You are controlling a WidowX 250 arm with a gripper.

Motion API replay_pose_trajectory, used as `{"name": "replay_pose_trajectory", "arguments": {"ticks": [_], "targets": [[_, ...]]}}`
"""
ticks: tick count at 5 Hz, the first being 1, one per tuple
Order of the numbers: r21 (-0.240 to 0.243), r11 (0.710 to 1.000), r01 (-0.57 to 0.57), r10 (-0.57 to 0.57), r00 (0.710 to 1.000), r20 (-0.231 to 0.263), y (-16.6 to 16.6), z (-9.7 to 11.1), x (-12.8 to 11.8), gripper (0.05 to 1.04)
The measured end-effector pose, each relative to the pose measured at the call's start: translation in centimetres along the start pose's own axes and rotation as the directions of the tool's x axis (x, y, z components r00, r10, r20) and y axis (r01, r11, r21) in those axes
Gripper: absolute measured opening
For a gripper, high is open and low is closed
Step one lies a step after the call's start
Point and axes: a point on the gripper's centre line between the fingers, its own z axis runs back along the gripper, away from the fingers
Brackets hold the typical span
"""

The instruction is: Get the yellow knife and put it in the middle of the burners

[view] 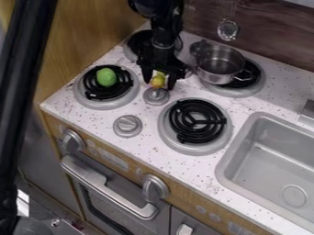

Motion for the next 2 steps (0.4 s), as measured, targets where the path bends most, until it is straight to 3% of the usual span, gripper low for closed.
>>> {"name": "replay_pose_trajectory", "arguments": {"ticks": [1,2], "targets": [[-0.029,1.000,0.008,-0.009,1.000,-0.014,-0.1,3.7,-2.9,0.995],[-0.065,0.998,0.019,-0.022,0.999,-0.046,-0.2,4.8,-6.2,0.995]]}}
